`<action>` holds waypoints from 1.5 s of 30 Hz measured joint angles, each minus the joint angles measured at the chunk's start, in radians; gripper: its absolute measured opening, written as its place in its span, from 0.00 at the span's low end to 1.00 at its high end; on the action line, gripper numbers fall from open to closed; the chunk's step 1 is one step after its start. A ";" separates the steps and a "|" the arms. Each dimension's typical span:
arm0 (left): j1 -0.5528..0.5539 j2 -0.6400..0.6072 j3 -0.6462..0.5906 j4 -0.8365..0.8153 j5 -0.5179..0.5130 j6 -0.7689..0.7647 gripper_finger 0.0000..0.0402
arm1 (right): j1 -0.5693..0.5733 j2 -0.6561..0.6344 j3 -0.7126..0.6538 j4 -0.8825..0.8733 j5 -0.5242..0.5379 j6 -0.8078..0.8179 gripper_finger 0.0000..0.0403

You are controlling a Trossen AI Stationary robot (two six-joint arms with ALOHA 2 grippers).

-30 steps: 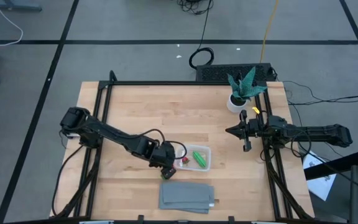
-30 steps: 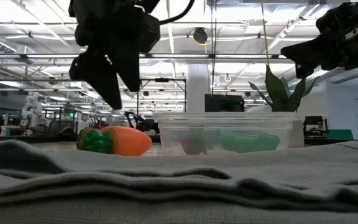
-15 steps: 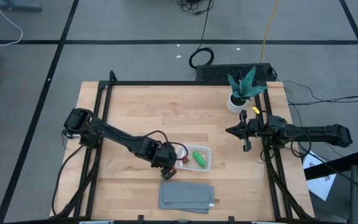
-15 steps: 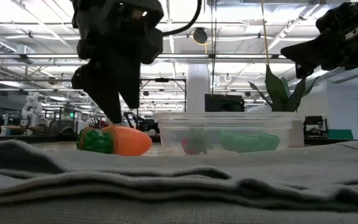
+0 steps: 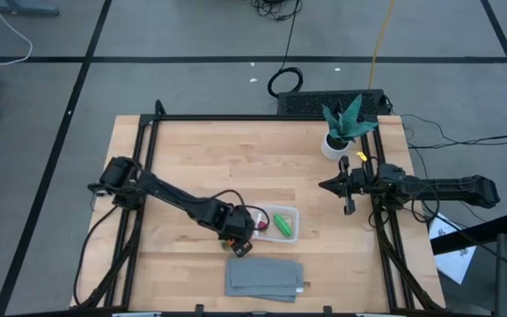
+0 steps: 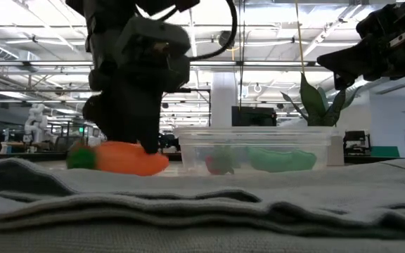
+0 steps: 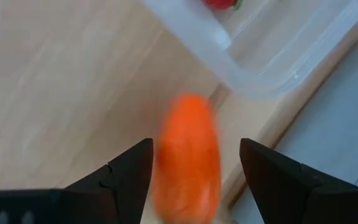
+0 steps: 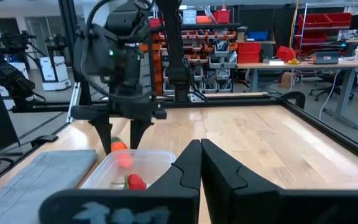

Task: Pick and placing Produce into tupperware
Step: Put the orange carrot into the transparent bin

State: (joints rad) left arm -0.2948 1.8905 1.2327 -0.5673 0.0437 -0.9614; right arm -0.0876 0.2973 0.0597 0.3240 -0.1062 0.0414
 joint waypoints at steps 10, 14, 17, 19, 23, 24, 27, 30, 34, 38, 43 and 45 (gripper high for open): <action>0.000 0.038 0.000 0.004 0.020 0.056 0.61 | 0.000 0.001 0.000 0.000 0.000 0.000 0.00; 0.000 0.038 0.000 0.006 0.041 0.105 0.61 | 0.000 0.001 0.000 0.000 0.000 0.000 0.00; 0.000 0.038 0.000 0.006 0.056 0.138 0.61 | 0.000 0.001 0.000 0.000 0.000 0.000 0.00; 0.000 0.038 0.000 0.006 0.058 0.157 0.61 | 0.000 0.001 0.000 0.000 0.000 0.000 0.00; 0.000 0.038 0.000 0.005 0.063 0.196 0.58 | 0.000 0.001 0.000 0.000 0.000 0.000 0.00; 0.002 0.038 0.000 0.004 0.066 0.204 0.56 | 0.000 0.001 0.000 0.000 0.000 0.000 0.00; 0.011 0.038 0.000 -0.003 0.072 0.217 0.48 | 0.000 0.001 0.000 0.000 0.000 0.000 0.00; 0.023 0.037 0.002 -0.007 0.087 0.224 0.39 | 0.000 0.001 0.000 0.000 0.000 0.000 0.00; 0.037 0.036 0.002 -0.007 0.101 0.233 0.32 | 0.000 0.001 0.000 0.000 0.000 0.008 0.00; 0.047 0.031 0.002 -0.011 0.116 0.249 0.34 | 0.000 0.001 0.000 0.000 0.000 0.008 0.00; 0.048 0.008 0.001 -0.030 0.120 0.261 0.37 | 0.000 0.001 0.000 0.000 0.000 0.008 0.00; 0.048 -0.012 0.001 -0.030 0.117 0.260 0.37 | 0.000 0.001 0.000 -0.001 0.000 0.008 0.00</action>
State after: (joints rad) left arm -0.2466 1.8783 1.2339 -0.5969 0.1610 -0.7015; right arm -0.0876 0.2981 0.0597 0.3233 -0.1066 0.0490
